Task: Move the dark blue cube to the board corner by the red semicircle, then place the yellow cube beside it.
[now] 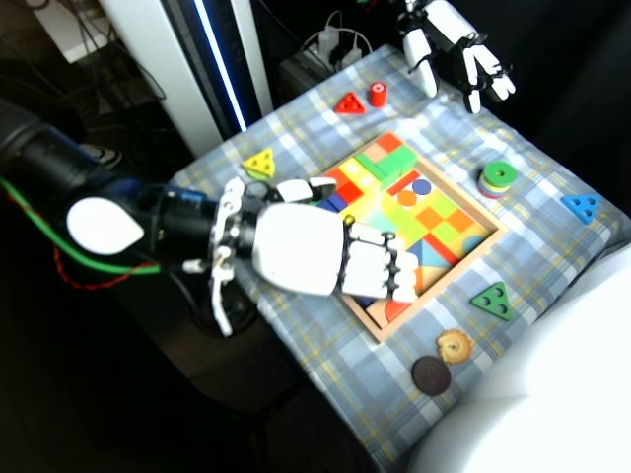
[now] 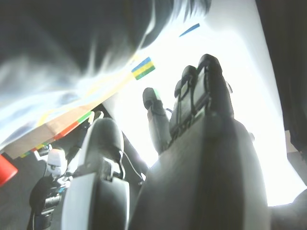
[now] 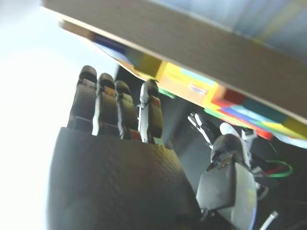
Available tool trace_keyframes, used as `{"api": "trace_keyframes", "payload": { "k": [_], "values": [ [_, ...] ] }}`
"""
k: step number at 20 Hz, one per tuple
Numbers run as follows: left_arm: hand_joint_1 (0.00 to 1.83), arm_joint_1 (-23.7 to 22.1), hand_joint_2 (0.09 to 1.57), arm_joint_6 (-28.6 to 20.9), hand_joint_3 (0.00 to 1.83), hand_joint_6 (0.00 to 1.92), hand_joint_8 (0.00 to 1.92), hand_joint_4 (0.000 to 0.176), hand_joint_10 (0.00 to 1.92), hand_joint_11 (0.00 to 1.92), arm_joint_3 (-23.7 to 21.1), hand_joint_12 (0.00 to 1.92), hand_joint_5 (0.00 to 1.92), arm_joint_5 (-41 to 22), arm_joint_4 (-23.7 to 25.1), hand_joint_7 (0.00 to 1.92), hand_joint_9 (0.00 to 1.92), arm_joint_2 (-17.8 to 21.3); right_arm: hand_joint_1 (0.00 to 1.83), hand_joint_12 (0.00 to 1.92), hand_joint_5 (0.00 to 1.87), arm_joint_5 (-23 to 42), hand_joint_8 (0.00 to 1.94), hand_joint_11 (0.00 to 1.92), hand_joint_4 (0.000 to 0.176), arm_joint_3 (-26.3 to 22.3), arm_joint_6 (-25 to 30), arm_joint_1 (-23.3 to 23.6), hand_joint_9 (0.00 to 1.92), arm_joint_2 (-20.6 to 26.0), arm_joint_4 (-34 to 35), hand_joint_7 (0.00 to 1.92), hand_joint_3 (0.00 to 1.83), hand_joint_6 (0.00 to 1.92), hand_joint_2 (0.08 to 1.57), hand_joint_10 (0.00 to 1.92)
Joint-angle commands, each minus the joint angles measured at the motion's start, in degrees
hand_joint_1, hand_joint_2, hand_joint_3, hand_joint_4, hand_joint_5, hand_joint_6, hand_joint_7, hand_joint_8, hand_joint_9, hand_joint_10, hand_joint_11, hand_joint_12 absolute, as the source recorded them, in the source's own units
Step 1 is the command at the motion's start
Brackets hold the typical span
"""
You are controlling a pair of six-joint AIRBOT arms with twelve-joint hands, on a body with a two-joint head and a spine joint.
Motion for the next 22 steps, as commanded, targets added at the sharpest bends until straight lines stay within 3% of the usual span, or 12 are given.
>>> {"api": "trace_keyframes", "payload": {
  "k": [1, 2, 7, 9, 10, 11, 14, 16, 17, 18, 21, 22],
  "values": [
    [0.62, -0.55, 1.41, -0.20, 0.00, 0.00, 0.00, 0.042, 0.00, 0.00, 0.10, 0.00, 0.50, -6.20, 2.85, 0.08, 0.09, 0.18, 0.00, 0.00, 0.27, 2.11, 0.00, 0.00, 0.125, 0.47, -0.43, 0.58, 0.00, -0.49, 1.22, 0.00, 0.00, 0.00, 0.91, 0.00],
    [0.62, -0.55, 1.41, -0.20, 0.00, 0.00, 0.00, 0.037, 0.00, 0.00, 0.11, 0.00, 0.51, -6.18, 2.88, 0.08, 0.09, 0.18, 0.00, 0.00, 0.28, 1.78, 0.00, 0.00, 0.147, 0.82, -0.46, 0.58, 0.00, -0.61, 1.22, 0.00, 0.00, 0.00, 0.91, 0.00],
    [0.61, -0.54, 1.42, -0.21, 0.00, 0.00, 0.00, 0.054, 0.00, 0.00, 0.09, 0.00, 0.49, -6.07, 2.85, 0.07, 0.09, 0.19, 0.00, 0.00, 0.28, 0.81, 0.00, 0.00, 0.124, 1.54, -0.75, 0.59, 0.00, -0.36, 1.50, 0.00, 0.00, 0.00, 0.92, 0.00],
    [0.59, -0.53, 1.43, -0.21, 0.00, 0.00, 0.00, 0.049, 0.00, 0.00, 0.11, 0.00, 0.50, -6.04, 2.83, 0.07, 0.08, 0.19, 0.00, 0.00, 0.27, 0.71, 0.00, 0.00, 0.124, 1.27, -0.75, 0.59, 0.00, 0.22, 1.52, 0.00, 0.00, 0.00, 0.92, 0.00],
    [0.60, -0.53, 1.42, -0.21, 0.00, 0.00, 0.00, 0.049, 0.00, 0.00, 0.14, 0.00, 0.51, -5.93, 2.83, 0.09, 0.09, 0.18, 0.00, 0.00, 0.28, 0.60, 0.00, 0.00, 0.109, 0.99, -0.75, 0.59, 0.00, 0.64, 1.52, 0.00, 0.00, 0.00, 0.93, 0.00],
    [0.61, -0.53, 1.42, -0.21, 0.00, 0.00, 0.00, 0.050, 0.00, 0.00, 0.16, 0.00, 0.50, -5.88, 2.83, 0.08, 0.07, 0.18, 0.00, 0.00, 0.28, 0.53, 0.00, 0.00, 0.119, 0.60, -0.75, 0.59, 0.00, 1.05, 1.52, 0.00, 0.00, 0.00, 0.91, 0.00],
    [0.61, -0.53, 1.42, -0.21, 0.00, 0.00, 0.00, 0.040, 0.00, 0.00, 0.13, 0.00, 0.51, -5.89, 2.81, 0.08, 0.08, 0.19, 0.00, 0.00, 0.28, 0.27, 0.00, 0.00, 0.102, -0.31, -0.94, 0.59, 0.00, 2.29, 1.51, 0.00, 0.00, 0.00, 0.91, 0.00],
    [0.63, -0.53, 1.41, -0.21, 0.00, 0.00, 0.00, 0.047, 0.00, 0.00, 0.13, 0.00, 0.52, -5.88, 2.81, 0.09, 0.08, 0.19, 0.00, 0.00, 0.30, 0.09, 0.00, 0.00, 0.083, -0.50, -1.08, 0.59, 0.00, 2.77, 1.52, 0.00, 0.01, 0.01, 0.95, 0.00],
    [0.66, -0.53, 1.41, -0.21, 0.00, 0.00, 0.00, 0.042, 0.00, 0.00, 0.13, 0.00, 0.52, -5.89, 2.77, 0.10, 0.08, 0.18, 0.00, 0.00, 0.30, 0.09, 0.00, 0.00, 0.100, -0.50, -1.08, 0.77, 0.00, 2.78, 1.53, 0.00, 0.00, 0.01, 0.94, 0.00],
    [0.67, -0.53, 1.41, -0.21, 0.00, 0.01, 0.01, 0.038, 0.00, 0.00, 0.13, 0.00, 0.53, -5.89, 2.76, 0.10, 0.08, 0.18, 0.00, 0.00, 0.31, 0.10, 0.00, 0.00, 0.092, -0.55, -1.08, 0.99, 0.00, 2.78, 1.53, 0.00, 0.00, 0.01, 0.94, 0.00],
    [0.65, -0.52, 1.41, -0.21, 0.00, 0.01, 0.00, 0.040, 0.00, 0.00, 0.13, 0.00, 0.54, -5.86, 2.76, 0.10, 0.09, 0.16, 0.00, 0.00, 0.29, 0.17, 0.00, 0.00, 0.101, -1.26, -2.18, 1.67, 0.00, 3.01, 1.54, 0.00, 0.01, 0.00, 0.96, 0.00],
    [0.63, -0.52, 1.41, -0.21, 0.00, 0.00, 0.00, 0.052, 0.00, 0.00, 0.14, 0.00, 0.53, -5.83, 2.76, 0.09, 0.08, 0.16, 0.00, 0.00, 0.29, 0.17, 0.00, 0.00, 0.105, -1.65, -2.54, 1.97, 0.00, 3.35, 1.55, 0.00, 0.01, 0.00, 0.96, 0.00]
  ]
}}
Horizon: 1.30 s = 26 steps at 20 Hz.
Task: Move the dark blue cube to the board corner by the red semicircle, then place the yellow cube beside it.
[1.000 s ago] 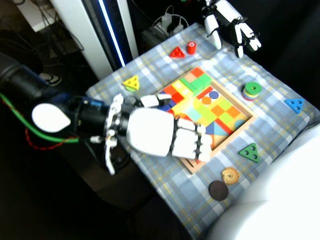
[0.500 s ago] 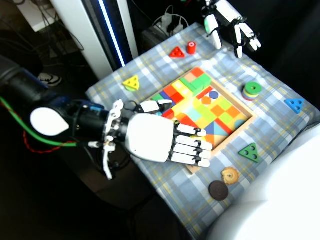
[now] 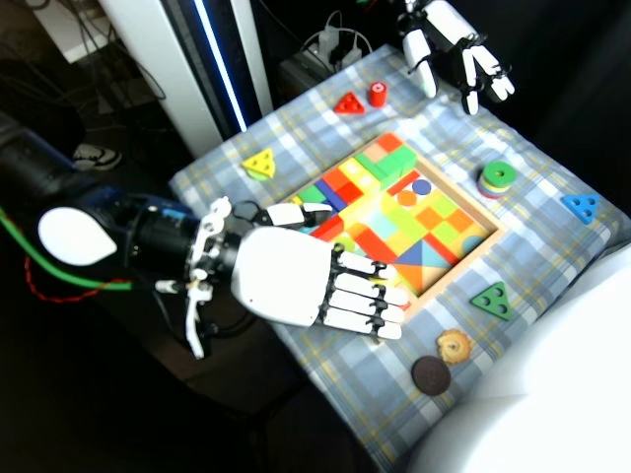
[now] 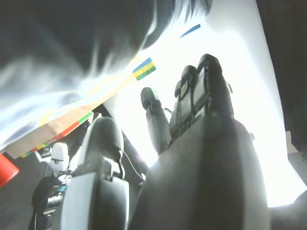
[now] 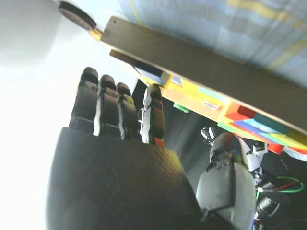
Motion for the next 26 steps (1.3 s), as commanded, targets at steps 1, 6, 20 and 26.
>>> {"api": "trace_keyframes", "payload": {
  "k": [1, 6, 20, 26],
  "values": [
    [0.61, -0.52, 1.42, -0.21, 0.00, 0.00, 0.00, 0.051, 0.00, 0.00, 0.14, 0.00, 0.53, -6.15, 2.74, 0.09, 0.08, 0.15, 0.00, 0.00, 0.29, 3.42, 0.00, 0.00, 0.102, -0.16, -0.50, 0.97, 0.00, 0.72, 2.09, 0.00, 0.01, 0.00, 0.96, 0.00],
    [0.58, -0.52, 1.42, -0.21, 0.00, 0.00, 0.00, 0.060, 0.00, 0.00, 0.10, 0.00, 0.51, -6.17, 2.65, 0.08, 0.06, 0.15, 0.00, 0.00, 0.26, 5.45, 0.00, 0.00, 0.090, -2.57, -3.09, 2.08, 0.00, 3.43, 6.49, 0.00, 0.00, 0.00, 0.94, 0.00],
    [0.60, -0.53, 1.41, -0.20, 0.00, 0.00, 0.00, 0.038, 0.00, 0.00, -0.35, 0.00, 0.50, -7.61, 2.72, 0.08, 0.05, 0.74, 0.00, 0.00, 0.21, 39.52, 0.01, 0.00, 0.000, -22.90, -25.78, -21.53, 0.00, 14.86, 46.57, 0.07, 0.03, 0.00, 1.10, 0.00],
    [0.63, -1.23, 1.41, -0.18, 0.00, 0.00, 0.01, 0.029, 0.01, 0.00, -0.45, 0.00, 0.52, -7.52, 3.06, 0.11, 0.08, 0.86, 0.00, 0.00, 0.22, 65.56, 0.01, 0.00, 0.000, -30.83, -25.86, -44.22, 0.00, 13.96, 66.60, 0.10, 0.02, 0.01, 1.11, 0.00]
  ]
}}
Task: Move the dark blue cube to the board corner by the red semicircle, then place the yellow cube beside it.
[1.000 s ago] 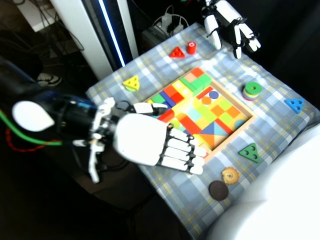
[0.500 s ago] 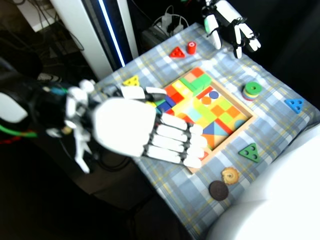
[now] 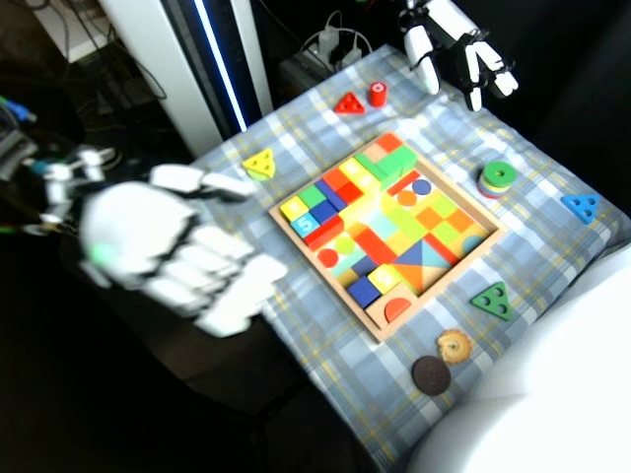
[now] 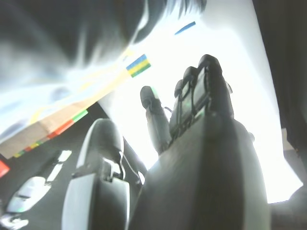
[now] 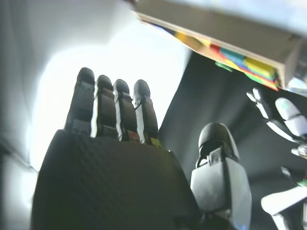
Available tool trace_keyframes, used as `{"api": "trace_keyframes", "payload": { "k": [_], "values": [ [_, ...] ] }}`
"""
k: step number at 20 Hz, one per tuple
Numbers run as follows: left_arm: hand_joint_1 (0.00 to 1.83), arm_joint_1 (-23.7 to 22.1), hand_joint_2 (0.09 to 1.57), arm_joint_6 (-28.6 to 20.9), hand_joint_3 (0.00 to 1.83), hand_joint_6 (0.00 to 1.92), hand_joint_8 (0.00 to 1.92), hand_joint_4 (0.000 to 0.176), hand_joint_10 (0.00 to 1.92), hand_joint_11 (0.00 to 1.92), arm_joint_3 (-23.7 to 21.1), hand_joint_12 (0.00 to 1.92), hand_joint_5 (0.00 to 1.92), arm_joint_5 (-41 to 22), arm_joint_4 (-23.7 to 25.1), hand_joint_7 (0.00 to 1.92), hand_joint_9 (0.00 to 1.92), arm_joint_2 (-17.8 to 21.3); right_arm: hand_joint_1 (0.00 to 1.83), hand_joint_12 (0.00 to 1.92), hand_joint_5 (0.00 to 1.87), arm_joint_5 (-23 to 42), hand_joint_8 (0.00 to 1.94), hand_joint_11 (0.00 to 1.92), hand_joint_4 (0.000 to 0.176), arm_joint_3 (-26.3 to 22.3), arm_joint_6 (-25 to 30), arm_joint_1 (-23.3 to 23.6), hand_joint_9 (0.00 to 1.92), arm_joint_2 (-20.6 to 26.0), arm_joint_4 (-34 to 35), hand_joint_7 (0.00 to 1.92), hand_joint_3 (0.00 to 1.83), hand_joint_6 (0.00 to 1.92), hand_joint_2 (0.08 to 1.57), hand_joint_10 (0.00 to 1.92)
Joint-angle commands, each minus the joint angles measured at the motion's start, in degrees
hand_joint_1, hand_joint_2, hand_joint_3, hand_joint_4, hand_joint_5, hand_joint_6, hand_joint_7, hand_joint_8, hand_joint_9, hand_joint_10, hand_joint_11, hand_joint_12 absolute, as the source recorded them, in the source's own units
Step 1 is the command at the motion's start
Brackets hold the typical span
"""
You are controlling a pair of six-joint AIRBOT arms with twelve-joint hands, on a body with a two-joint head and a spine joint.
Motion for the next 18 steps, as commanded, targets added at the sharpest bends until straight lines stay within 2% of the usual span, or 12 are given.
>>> {"api": "trace_keyframes", "payload": {
  "k": [1, 3, 5, 8, 9, 11, 13, 15, 17, 18],
  "values": [
    [0.64, -0.64, 1.40, -0.13, 0.00, 0.00, 0.01, 0.028, 0.01, 0.00, 0.10, 0.00, 0.52, -6.15, 2.87, 0.13, 0.09, 0.43, 0.00, 0.00, 0.21, 13.13, 0.01, 0.00, 0.000, -0.57, 0.19, -0.14, 0.00, -0.04, -0.18, 0.09, 0.03, 0.00, 1.13, 0.00],
    [0.62, -0.43, 1.40, -0.13, 0.00, 0.00, 0.00, 0.035, 0.01, 0.00, -0.09, 0.00, 0.48, -6.85, 2.91, 0.13, 0.10, 0.51, 0.00, 0.00, 0.21, 17.06, 0.01, 0.00, 0.000, -2.31, 0.19, -2.40, 0.00, -0.84, 2.69, 0.10, 0.02, 0.00, 1.13, 0.00],
    [0.65, -0.31, 1.40, -0.13, 0.00, 0.00, 0.00, 0.034, 0.00, 0.00, -0.35, 0.00, 0.43, -7.60, 3.11, 0.12, 0.08, 0.54, 0.00, 0.00, 0.23, 20.33, 0.01, 0.00, 0.000, -3.81, 0.19, -4.22, 0.00, -1.93, 5.27, 0.13, 0.01, 0.00, 1.17, 0.00],
    [0.66, -0.18, 1.40, -0.15, 0.00, 0.00, 0.00, 0.024, 0.01, 0.00, -0.39, 0.00, 0.41, -8.09, 3.15, 0.14, 0.10, 0.45, 0.00, 0.00, 0.23, 20.33, 0.01, 0.00, 0.000, -3.94, 0.17, -4.20, 0.00, -4.05, 7.31, 0.14, 0.03, 0.00, 1.21, 0.00],
    [0.67, -0.13, 1.40, -0.15, 0.00, 0.00, 0.01, 0.009, 0.01, 0.00, -0.40, 0.00, 0.41, -8.18, 3.15, 0.15, 0.12, 0.41, 0.00, 0.00, 0.23, 20.33, 0.01, 0.00, 0.000, -3.82, 0.17, -4.19, 0.01, -4.53, 7.43, 0.15, 0.02, 0.00, 1.22, 0.00],
    [0.68, -0.12, 1.41, -0.15, 0.00, 0.00, 0.00, 0.011, 0.01, 0.00, -0.44, 0.00, 0.36, -8.14, 3.15, 0.15, 0.12, 0.36, 0.00, 0.00, 0.24, 20.33, 0.01, 0.00, 0.000, -3.54, 0.17, -3.96, 0.04, -5.99, 7.95, 0.17, 0.02, 0.01, 1.24, 0.01],
    [0.68, -0.09, 1.42, -0.16, 0.01, 0.00, 0.00, 0.022, 0.02, 0.00, -0.43, 0.00, 0.32, -8.21, 3.15, 0.14, 0.13, 0.31, 0.00, 0.00, 0.23, 20.33, 0.00, 0.00, 0.000, -3.24, 0.17, -3.68, 0.03, -7.09, 7.97, 0.15, 0.02, 0.00, 1.26, 0.01],
    [0.67, -0.12, 1.43, -0.32, 0.01, 0.00, 0.00, 0.018, 0.01, 0.00, -0.30, 0.00, 0.31, -8.60, 3.17, 0.14, 0.12, 0.04, 0.00, 0.02, 0.29, 20.33, 0.01, 0.05, 0.000, -3.31, 0.17, -3.49, 0.10, -7.57, 8.00, 0.22, 0.01, 0.01, 1.28, 0.02],
    [0.65, -0.10, 1.43, -1.01, 0.01, 0.00, 0.00, 0.029, 0.01, 0.00, -0.11, 0.00, 0.31, -8.90, 3.15, 0.14, 0.13, -0.20, 0.00, 0.02, 0.29, 20.33, 0.01, 0.03, 0.000, -3.31, 0.17, -3.46, 0.09, -7.77, 8.36, 0.22, 0.01, 0.00, 1.28, 0.01],
    [0.67, -0.08, 1.42, -1.16, 0.00, 0.00, 0.00, 0.024, 0.01, 0.00, -0.09, 0.00, 0.31, -8.89, 3.15, 0.14, 0.13, -0.24, 0.00, 0.02, 0.30, 20.33, 0.00, 0.03, 0.000, -3.30, 0.17, -3.46, 0.09, -7.84, 8.36, 0.22, 0.00, 0.01, 1.27, 0.01]
  ]
}}
